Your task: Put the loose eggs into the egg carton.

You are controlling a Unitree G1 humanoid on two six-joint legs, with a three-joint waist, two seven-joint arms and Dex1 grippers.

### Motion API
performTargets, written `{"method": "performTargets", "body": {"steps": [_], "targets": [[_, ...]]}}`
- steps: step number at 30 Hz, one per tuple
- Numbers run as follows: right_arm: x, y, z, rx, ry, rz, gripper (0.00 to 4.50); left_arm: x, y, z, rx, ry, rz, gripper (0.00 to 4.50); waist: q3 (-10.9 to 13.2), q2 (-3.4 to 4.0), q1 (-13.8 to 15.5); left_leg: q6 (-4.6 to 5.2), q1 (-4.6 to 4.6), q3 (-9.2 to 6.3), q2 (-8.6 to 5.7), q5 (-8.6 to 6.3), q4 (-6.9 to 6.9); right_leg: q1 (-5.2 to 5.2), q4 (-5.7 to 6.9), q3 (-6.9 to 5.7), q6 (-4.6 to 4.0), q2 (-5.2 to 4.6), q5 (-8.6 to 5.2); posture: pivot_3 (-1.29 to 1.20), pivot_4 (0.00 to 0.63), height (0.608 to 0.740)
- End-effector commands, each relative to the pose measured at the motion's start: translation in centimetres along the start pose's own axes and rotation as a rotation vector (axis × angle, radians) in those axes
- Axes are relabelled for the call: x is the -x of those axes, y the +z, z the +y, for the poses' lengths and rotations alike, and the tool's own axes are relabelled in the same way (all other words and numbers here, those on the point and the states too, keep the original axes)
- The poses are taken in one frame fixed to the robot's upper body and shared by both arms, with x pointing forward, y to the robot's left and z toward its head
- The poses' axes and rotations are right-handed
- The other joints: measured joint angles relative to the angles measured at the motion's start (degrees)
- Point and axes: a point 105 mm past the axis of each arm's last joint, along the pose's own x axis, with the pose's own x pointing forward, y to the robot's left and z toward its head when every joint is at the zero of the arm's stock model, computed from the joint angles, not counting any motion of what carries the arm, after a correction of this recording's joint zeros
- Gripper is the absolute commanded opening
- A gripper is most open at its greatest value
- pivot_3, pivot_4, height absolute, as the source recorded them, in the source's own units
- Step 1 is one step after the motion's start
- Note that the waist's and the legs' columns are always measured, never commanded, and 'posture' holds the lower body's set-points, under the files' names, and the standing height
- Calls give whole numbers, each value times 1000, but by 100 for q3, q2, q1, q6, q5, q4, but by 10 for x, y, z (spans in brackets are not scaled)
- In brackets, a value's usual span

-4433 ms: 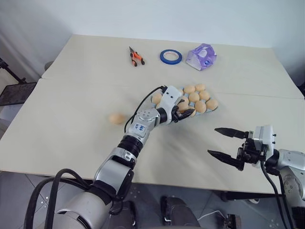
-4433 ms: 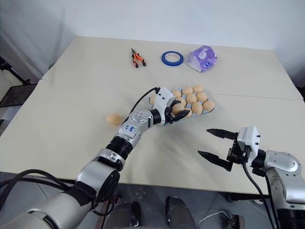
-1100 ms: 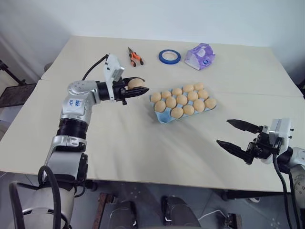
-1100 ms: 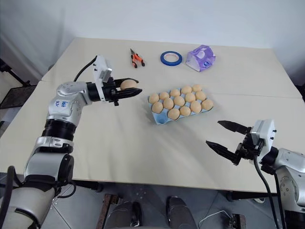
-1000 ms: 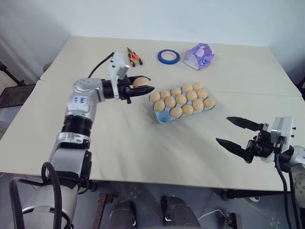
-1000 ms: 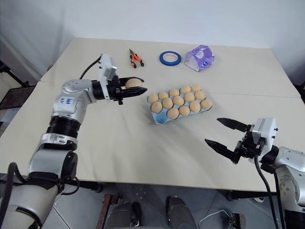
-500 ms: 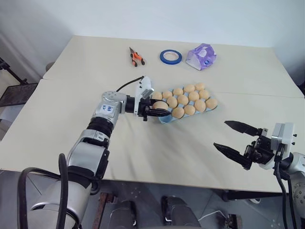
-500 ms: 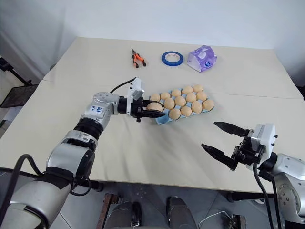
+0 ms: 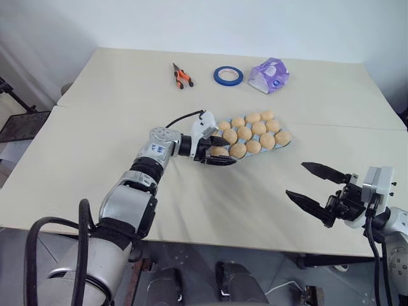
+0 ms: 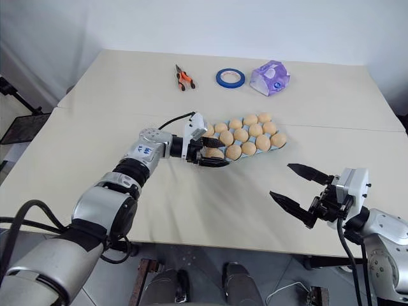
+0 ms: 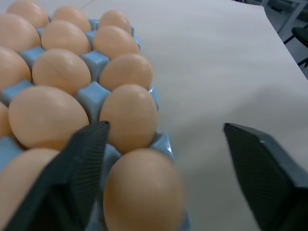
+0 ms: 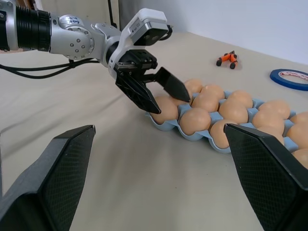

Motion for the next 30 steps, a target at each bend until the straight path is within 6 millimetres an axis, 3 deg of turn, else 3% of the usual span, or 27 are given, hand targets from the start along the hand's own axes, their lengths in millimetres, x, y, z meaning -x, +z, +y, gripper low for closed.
{"method": "performTargets", "body": {"steps": [1,3,5,10,12,19,23,26,30], "targets": [[1,7,1,43,-7,-18,4500,-2,18,3,-51,13,-28,4465,0,0,-8,0,1,1,-1,0,0,0,0,1,0,1,0,0,150,740],[1,7,1,43,-6,-15,4500,1,26,4,-63,7,-53,4465,0,0,-10,0,1,1,-1,0,0,0,1,0,0,3,0,0,150,740],[1,8,1,46,-2,-13,4500,8,46,5,-58,-4,-146,4465,0,0,-10,-2,1,1,-1,1,0,-2,4,-2,0,6,0,0,150,740],[-3,11,-2,55,33,-2,4500,50,81,12,-43,-9,-313,4465,2,1,-44,-5,1,4,-3,2,0,-6,13,0,0,7,0,0,150,740],[-5,11,-5,61,54,9,4500,68,81,13,-58,-3,-320,4465,2,2,-61,-7,5,9,-4,3,-1,-6,20,-2,-1,9,-1,0,150,740],[-12,6,-17,73,138,59,4500,145,49,2,-104,103,-282,4465,4,4,-161,-29,17,9,13,17,-1,-6,47,6,-5,8,-5,0,150,740],[-18,6,-23,61,175,57,4500,184,6,-19,-37,180,-177,4465,8,4,-180,-45,17,8,21,26,0,-10,58,6,-8,8,-8,0,150,740],[-19,6,-27,54,201,67,4500,202,-20,-36,21,223,-132,4465,9,3,-158,-42,19,9,17,26,7,-13,74,8,-10,0,-12,0,150,740],[-19,5,-33,47,217,78,4500,209,-38,-60,84,209,-121,4465,11,-3,-88,-15,20,1,7,26,10,-11,80,-1,-13,-20,-13,0,150,740]]}}
